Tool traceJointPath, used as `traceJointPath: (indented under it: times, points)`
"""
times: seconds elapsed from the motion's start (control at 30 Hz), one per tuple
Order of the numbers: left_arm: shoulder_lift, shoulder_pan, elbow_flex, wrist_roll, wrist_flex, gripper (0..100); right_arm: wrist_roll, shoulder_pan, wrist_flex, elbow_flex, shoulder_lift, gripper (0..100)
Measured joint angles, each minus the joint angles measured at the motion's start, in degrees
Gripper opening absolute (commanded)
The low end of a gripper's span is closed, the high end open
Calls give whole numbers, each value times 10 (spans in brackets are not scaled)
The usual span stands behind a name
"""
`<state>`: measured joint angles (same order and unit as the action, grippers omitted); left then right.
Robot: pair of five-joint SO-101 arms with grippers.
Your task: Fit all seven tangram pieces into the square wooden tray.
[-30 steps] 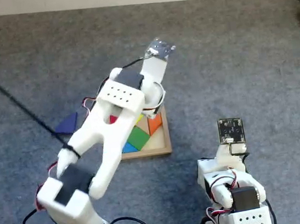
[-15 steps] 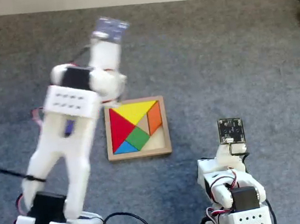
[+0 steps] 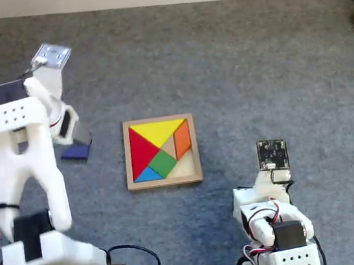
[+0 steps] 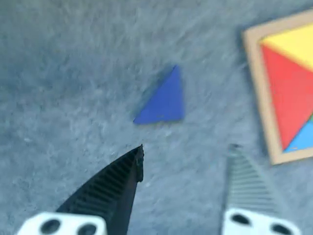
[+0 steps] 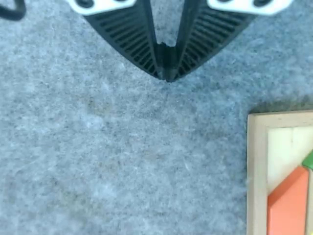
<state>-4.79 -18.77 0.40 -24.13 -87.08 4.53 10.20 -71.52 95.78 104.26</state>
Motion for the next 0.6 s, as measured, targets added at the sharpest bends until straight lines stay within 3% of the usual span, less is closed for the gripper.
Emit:
traceJointPath:
  times: [0.33, 0.6]
  points:
    - [-187, -37, 0, -134, 139, 325, 0, 0, 0, 0, 0, 5]
    - [-211, -37, 0, -173, 185, 325, 0, 0, 0, 0, 0, 5]
